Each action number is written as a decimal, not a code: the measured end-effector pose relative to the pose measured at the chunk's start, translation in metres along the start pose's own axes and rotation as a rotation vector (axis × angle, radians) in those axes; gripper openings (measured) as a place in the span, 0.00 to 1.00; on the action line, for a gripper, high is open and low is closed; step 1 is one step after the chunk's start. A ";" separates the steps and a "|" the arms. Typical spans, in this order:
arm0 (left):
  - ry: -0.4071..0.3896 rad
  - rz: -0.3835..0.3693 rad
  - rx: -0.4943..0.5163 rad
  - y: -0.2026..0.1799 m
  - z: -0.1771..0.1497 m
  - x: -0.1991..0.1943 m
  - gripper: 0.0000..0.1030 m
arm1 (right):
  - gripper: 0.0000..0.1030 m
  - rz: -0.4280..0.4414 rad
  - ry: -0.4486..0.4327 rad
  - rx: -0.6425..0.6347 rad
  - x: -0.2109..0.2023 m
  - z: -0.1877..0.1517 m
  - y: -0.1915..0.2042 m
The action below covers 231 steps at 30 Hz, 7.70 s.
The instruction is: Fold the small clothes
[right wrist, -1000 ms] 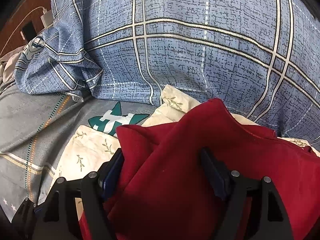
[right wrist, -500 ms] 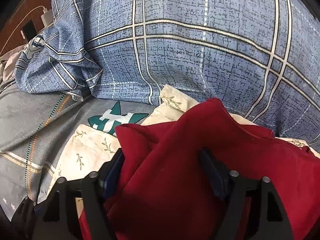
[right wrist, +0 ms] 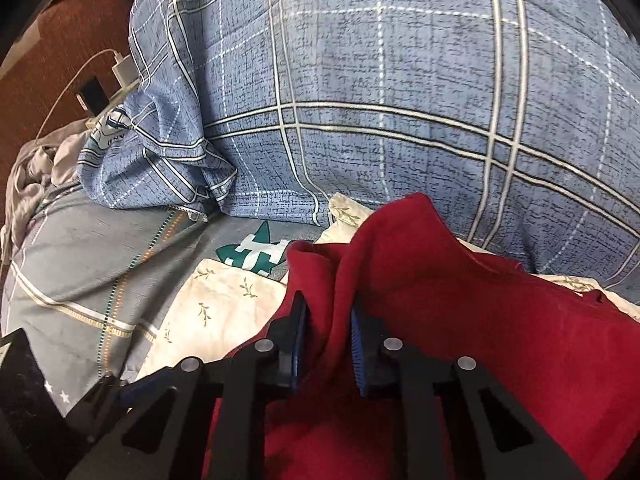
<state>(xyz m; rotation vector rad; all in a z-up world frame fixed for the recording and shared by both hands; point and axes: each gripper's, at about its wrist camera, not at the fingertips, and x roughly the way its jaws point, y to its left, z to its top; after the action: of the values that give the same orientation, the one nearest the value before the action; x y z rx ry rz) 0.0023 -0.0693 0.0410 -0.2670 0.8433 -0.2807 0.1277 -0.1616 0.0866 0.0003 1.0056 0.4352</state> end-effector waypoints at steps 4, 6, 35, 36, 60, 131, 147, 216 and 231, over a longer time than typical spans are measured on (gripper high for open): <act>0.038 -0.036 0.039 -0.007 0.000 0.008 0.53 | 0.18 0.024 0.009 0.029 -0.007 -0.001 -0.008; 0.036 -0.054 0.037 -0.007 0.000 0.008 0.45 | 0.21 0.042 0.016 0.039 -0.011 -0.001 -0.011; 0.001 -0.035 0.088 -0.018 -0.001 -0.009 0.41 | 0.38 -0.054 0.127 0.006 0.022 0.001 0.005; 0.004 -0.030 0.087 -0.016 0.000 -0.004 0.44 | 0.38 -0.049 0.127 0.014 0.022 0.001 0.004; 0.054 -0.014 0.065 -0.003 -0.007 0.011 0.67 | 0.38 0.020 0.119 0.112 0.013 -0.005 -0.018; 0.131 -0.099 0.311 -0.162 -0.040 -0.017 0.64 | 0.19 -0.081 -0.112 0.356 -0.167 -0.158 -0.178; 0.121 -0.016 0.335 -0.170 -0.040 0.008 0.64 | 0.46 -0.206 -0.222 0.413 -0.220 -0.171 -0.187; 0.023 0.068 0.188 -0.105 -0.070 -0.065 0.77 | 0.27 -0.191 -0.058 0.050 -0.161 -0.216 -0.034; -0.061 0.111 0.144 -0.099 -0.070 -0.099 0.78 | 0.59 -0.183 -0.230 0.177 -0.204 -0.225 -0.026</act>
<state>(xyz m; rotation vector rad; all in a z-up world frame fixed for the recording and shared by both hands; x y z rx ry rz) -0.1277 -0.1351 0.0988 -0.0932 0.7710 -0.2268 -0.1402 -0.3016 0.1257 0.1141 0.8061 0.1724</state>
